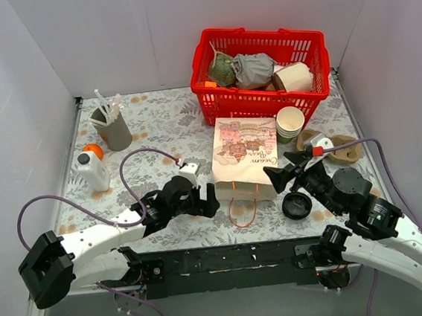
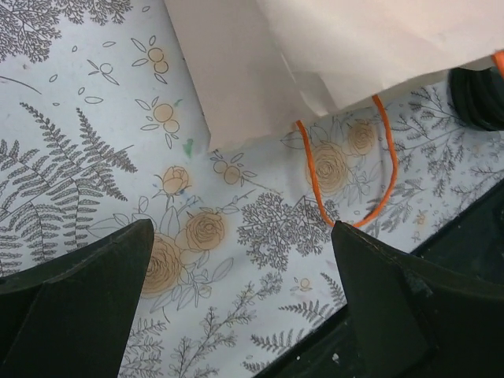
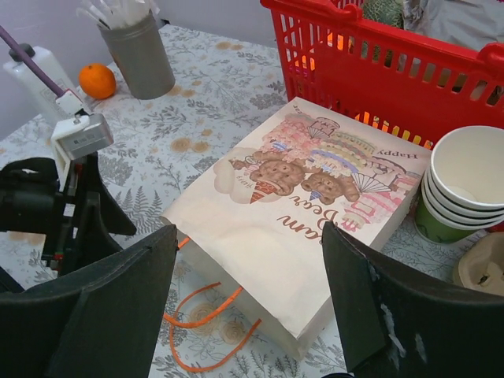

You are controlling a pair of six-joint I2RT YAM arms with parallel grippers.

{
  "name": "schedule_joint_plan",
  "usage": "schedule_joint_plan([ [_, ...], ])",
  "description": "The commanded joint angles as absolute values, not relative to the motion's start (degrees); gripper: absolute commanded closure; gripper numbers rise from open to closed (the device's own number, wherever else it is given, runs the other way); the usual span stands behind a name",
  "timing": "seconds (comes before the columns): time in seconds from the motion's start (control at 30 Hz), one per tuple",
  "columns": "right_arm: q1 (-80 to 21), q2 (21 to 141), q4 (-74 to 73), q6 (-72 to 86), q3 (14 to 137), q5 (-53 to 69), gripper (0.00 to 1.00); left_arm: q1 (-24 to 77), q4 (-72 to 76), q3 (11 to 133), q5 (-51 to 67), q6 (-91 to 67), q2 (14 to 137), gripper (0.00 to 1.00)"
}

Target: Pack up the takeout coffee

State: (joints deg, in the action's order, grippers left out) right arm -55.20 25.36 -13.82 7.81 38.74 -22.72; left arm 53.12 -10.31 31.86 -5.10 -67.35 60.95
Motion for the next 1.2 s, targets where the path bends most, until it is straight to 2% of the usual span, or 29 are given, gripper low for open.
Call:
schedule_joint_plan([
  [0.0, -55.0, 24.5, -13.3, 10.4, 38.8, -25.4, 0.19, 53.3, 8.9, 28.7, -10.6, -68.1, 62.8, 0.02],
  [0.17, -55.0, 24.8, -11.2, 11.7, 37.9, -25.9, 0.19, 53.3, 23.4, 24.9, -15.8, -67.2, 67.3, 0.02],
  [0.27, -55.0, 25.0, -10.6, 11.9, 38.0, -26.2, 0.20, 53.4, 25.4, 25.7, -17.7, -67.2, 71.6, 0.11],
  [0.3, -55.0, 25.1, -10.4, 12.1, 38.0, -26.3, 0.20, 53.4, 25.7, 25.8, -18.5, -67.1, 72.5, 0.22],
  [0.4, -55.0, 25.2, -10.1, 12.5, 37.6, -26.1, 0.21, 53.4, 28.6, 24.6, -20.0, -69.0, 73.2, 0.43],
  [0.5, -55.0, 25.5, -10.7, 12.6, 37.6, -26.1, 0.21, 53.4, 31.1, 22.9, -22.1, -70.0, 71.9, 0.52],
  [0.6, -55.0, 25.8, -11.9, 11.9, 37.7, -26.0, 0.22, 53.5, 30.2, 23.3, -23.3, -69.9, 70.7, 0.80],
  [0.63, -55.1, 25.8, -12.6, 11.3, 38.1, -25.8, 0.22, 53.5, 28.6, 23.7, -23.7, -69.8, 70.7, 0.85],
  [0.8, -55.0, 25.8, -15.1, 10.5, 39.0, -25.8, 0.23, 53.5, 27.3, 25.6, -25.6, -67.8, 72.8, 0.78],
  [0.83, -55.0, 25.7, -15.2, 10.4, 39.0, -25.9, 0.22, 53.5, 27.7, 25.8, -25.8, -67.9, 73.4, 0.74],
  [0.87, -55.0, 25.4, -15.2, 10.3, 39.0, -26.1, 0.22, 53.5, 27.9, 25.9, -26.1, -67.6, 73.8, 0.59],
  [1.0, -55.0, 25.0, -15.3, 10.3, 38.8, -27.1, 0.22, 53.5, 29.1, 26.5, -27.6, -66.4, 76.9, 0.51],
  [1.07, -55.0, 25.2, -15.3, 10.3, 38.8, -27.1, 0.23, 53.5, 30.9, 26.5, -28.0, -65.1, 78.6, 0.51],
  [1.17, -55.0, 25.7, -15.4, 10.2, 38.8, -27.2, 0.22, 53.5, 33.7, 26.7, -27.7, -63.7, 80.2, 0.66],
])
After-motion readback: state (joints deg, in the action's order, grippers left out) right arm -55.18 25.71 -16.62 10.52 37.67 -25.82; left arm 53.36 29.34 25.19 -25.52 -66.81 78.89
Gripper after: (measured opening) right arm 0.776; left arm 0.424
